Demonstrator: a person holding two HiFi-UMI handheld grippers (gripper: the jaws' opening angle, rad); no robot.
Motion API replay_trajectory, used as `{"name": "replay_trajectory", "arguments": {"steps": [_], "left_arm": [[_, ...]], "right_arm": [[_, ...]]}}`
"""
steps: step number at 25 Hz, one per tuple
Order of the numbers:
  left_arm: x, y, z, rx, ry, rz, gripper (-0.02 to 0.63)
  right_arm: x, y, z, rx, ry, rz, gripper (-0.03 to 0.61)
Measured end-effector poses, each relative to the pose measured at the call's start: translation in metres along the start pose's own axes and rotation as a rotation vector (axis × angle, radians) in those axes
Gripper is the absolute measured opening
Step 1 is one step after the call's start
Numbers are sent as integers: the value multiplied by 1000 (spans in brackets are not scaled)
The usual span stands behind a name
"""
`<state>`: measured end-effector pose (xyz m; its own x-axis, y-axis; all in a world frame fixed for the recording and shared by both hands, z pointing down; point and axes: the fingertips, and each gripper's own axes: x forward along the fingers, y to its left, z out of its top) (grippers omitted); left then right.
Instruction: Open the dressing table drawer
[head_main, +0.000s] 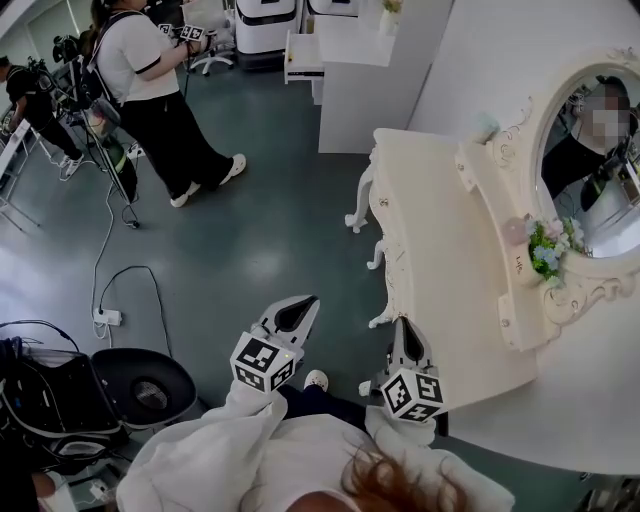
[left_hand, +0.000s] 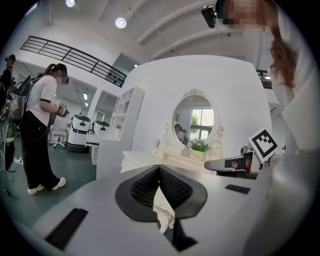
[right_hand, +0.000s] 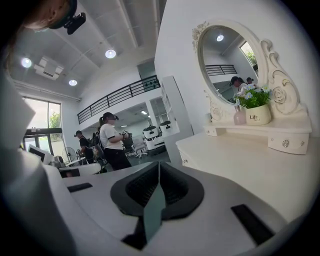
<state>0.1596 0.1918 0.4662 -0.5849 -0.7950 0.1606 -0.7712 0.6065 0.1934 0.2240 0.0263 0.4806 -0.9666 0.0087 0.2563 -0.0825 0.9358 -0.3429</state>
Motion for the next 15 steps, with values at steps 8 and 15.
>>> {"name": "replay_trajectory", "arguments": {"steps": [8, 15], "left_arm": [[-8, -1, -12, -17, 20, 30, 17], [-15, 4, -19, -36, 31, 62, 17]], "right_arm": [[3, 8, -13, -6, 34, 36, 35], [4, 14, -20, -12, 61, 61, 36]]}}
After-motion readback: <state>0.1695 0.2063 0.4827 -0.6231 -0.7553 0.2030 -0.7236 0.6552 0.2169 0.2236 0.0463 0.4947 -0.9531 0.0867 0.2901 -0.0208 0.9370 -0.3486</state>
